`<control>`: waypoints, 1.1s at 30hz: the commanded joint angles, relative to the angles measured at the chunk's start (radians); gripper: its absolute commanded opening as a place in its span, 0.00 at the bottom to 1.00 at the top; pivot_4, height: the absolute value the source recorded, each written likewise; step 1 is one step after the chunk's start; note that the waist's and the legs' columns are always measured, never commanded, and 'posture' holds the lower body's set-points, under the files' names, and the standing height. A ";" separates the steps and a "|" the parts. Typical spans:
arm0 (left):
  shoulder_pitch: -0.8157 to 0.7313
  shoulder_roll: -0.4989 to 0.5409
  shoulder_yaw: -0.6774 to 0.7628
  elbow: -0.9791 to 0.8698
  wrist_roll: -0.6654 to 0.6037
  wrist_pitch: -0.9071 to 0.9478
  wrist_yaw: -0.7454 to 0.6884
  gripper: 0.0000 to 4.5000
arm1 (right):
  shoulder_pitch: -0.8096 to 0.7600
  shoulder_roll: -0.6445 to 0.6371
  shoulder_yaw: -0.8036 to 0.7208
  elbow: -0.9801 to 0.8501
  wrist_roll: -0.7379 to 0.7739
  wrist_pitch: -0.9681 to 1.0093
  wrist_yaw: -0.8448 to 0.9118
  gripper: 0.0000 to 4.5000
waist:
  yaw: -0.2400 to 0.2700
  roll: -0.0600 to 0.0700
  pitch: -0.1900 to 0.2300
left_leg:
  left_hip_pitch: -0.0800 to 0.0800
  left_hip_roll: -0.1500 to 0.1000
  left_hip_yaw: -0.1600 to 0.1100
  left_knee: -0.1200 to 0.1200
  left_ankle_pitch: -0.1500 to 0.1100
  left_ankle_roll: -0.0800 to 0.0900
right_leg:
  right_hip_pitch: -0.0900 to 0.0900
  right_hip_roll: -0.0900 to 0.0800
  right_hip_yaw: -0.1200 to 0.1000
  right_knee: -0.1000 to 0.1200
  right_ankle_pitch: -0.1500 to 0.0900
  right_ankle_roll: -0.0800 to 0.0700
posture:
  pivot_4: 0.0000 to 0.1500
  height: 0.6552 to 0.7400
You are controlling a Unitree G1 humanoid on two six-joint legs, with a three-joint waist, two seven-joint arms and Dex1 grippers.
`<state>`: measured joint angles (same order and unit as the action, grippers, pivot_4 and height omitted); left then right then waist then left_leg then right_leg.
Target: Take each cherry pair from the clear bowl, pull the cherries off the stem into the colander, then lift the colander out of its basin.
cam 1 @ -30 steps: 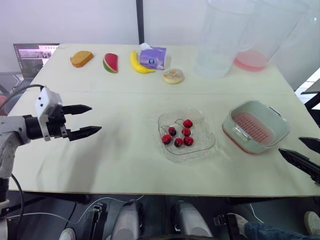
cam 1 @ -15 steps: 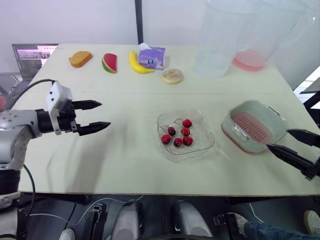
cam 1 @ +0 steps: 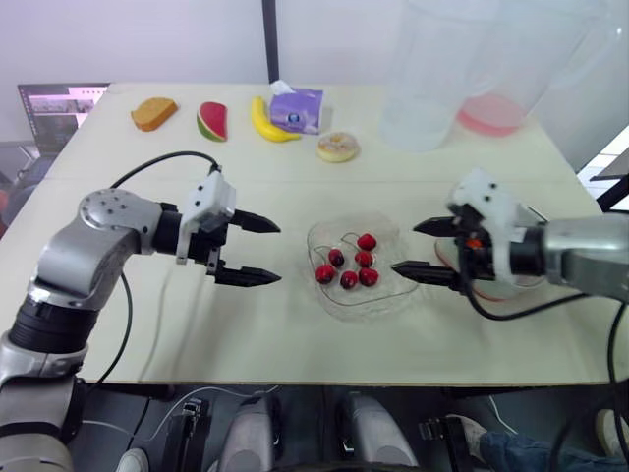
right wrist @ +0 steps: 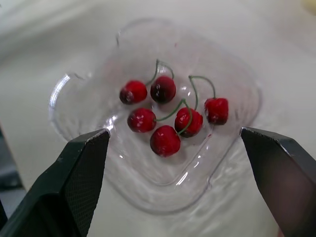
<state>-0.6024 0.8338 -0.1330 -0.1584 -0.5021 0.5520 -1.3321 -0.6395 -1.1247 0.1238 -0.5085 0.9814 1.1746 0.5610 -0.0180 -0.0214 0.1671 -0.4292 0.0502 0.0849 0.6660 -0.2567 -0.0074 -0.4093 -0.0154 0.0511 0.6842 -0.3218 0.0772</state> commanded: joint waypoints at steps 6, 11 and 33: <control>-0.020 -0.022 0.007 -0.044 -0.001 -0.008 0.006 0.99 | -0.285 0.116 0.373 0.152 -0.328 0.028 0.180 1.00 | 0.004 0.000 0.000 | -0.001 0.000 0.001 0.002 0.000 0.000 | 0.000 -0.001 -0.001 0.000 0.000 0.000 | 1.00 1.00; -0.019 -0.026 0.014 -0.045 -0.001 -0.005 0.018 0.99 | -0.339 0.140 0.499 0.204 -0.470 0.006 0.272 1.00 | 0.004 0.000 0.000 | -0.001 0.000 0.001 0.002 0.000 0.000 | 0.000 0.000 -0.001 0.001 0.000 0.000 | 1.00 1.00; -0.002 -0.031 0.026 -0.075 -0.033 0.028 0.061 1.00 | -0.377 0.233 0.625 0.235 -0.683 0.012 0.453 0.71 | 0.002 0.000 0.000 | -0.001 0.000 0.000 0.002 0.000 0.000 | -0.001 0.000 -0.001 0.002 0.000 0.000 | 1.00 1.00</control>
<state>-0.5950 0.8033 -0.1400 -0.2092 -0.5146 0.5793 -1.2752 -0.9935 -0.8907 0.7486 -0.2681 0.3245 1.1962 1.0009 -0.0158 -0.0214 0.1671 -0.4303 0.0501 0.0853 0.6682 -0.2567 -0.0073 -0.4101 -0.0158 0.0501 0.6867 -0.3217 0.0772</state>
